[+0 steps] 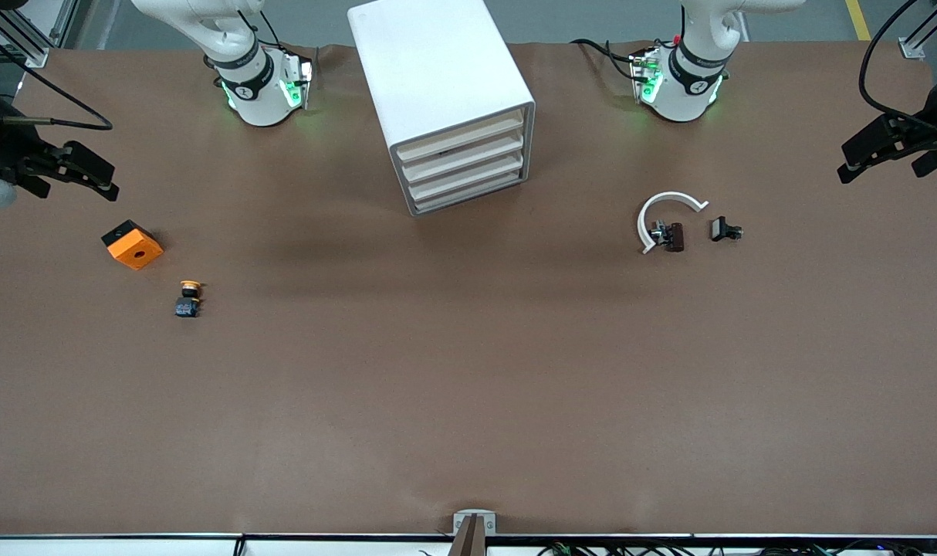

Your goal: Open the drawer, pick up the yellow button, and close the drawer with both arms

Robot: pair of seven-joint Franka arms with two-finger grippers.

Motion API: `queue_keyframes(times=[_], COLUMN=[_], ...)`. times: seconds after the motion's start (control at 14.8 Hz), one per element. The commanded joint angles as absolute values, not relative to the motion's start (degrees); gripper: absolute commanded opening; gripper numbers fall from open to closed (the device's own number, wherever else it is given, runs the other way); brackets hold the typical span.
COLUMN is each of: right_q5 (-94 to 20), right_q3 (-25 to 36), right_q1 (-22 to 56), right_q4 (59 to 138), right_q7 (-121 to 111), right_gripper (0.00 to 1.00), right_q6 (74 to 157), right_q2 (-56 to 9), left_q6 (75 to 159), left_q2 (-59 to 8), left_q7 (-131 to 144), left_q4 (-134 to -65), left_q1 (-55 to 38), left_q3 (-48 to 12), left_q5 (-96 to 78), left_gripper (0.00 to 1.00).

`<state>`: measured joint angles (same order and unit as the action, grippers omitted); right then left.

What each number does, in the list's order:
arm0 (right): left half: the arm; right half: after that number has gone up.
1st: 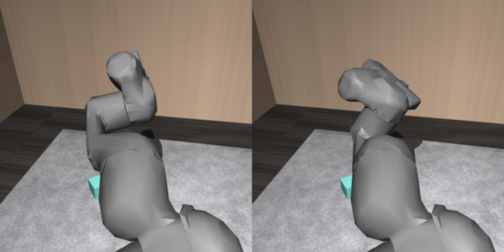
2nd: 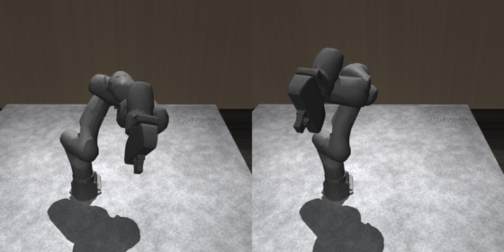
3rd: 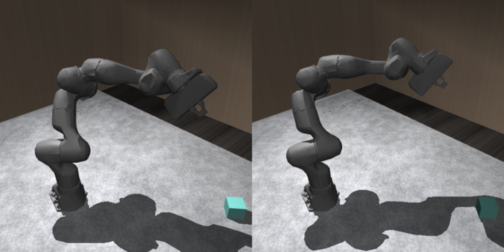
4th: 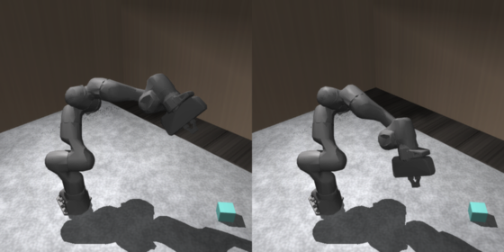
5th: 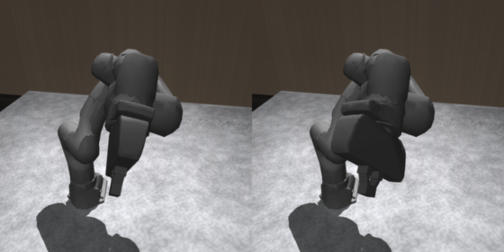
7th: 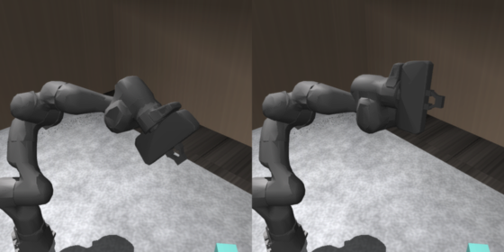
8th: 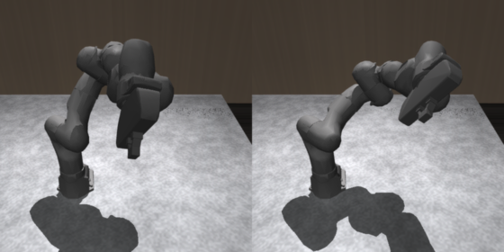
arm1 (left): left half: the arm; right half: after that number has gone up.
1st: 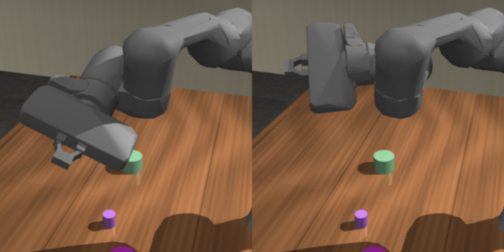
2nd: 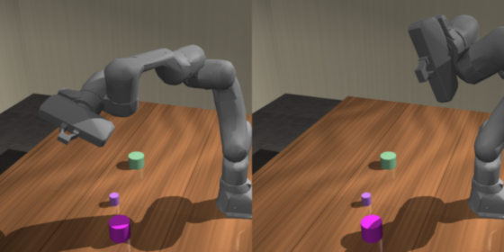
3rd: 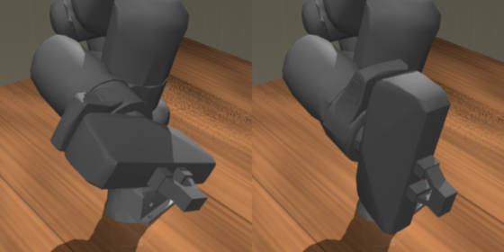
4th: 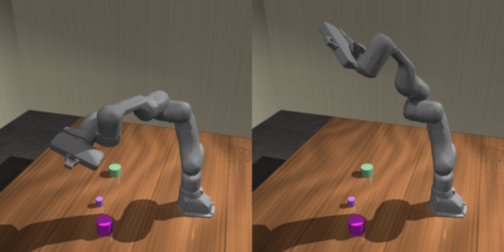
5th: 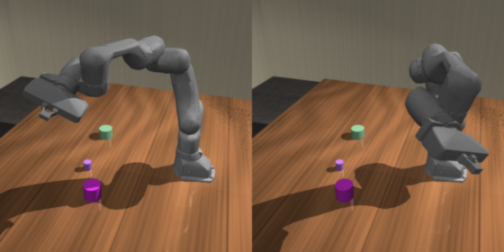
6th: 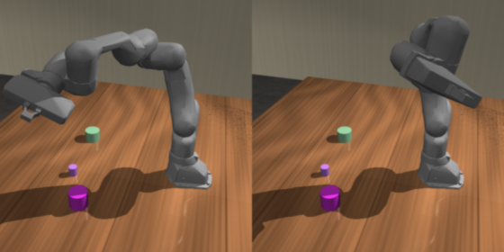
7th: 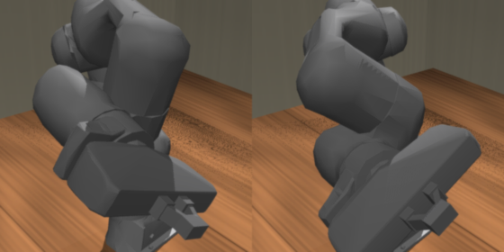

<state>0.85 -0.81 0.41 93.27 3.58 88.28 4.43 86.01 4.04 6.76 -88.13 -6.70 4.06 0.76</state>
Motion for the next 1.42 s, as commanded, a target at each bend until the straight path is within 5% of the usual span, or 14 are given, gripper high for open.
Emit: queue_keyframes(times=[0.0,1.36], right_q5=[0.35,0.53], right_q3=[-0.97,-1.14], right_q1=[-1.31,-2.11], right_q4=[90.62,88.24], right_q7=[0.88,0.79], right_gripper=[1.00,1.00], right_q6=[86.57,84.11], right_q2=[4.04,2.81], left_q6=[85.60,85.52], left_q2=[5.45,3.43], left_q7=[5.80,5.89], left_q4=[-89.21,-87.54], left_q1=[-7.38,-7.38], left_q3=[4.75,4.75], left_q5=[0.09,0.44], left_gripper=[1.00,1.00])
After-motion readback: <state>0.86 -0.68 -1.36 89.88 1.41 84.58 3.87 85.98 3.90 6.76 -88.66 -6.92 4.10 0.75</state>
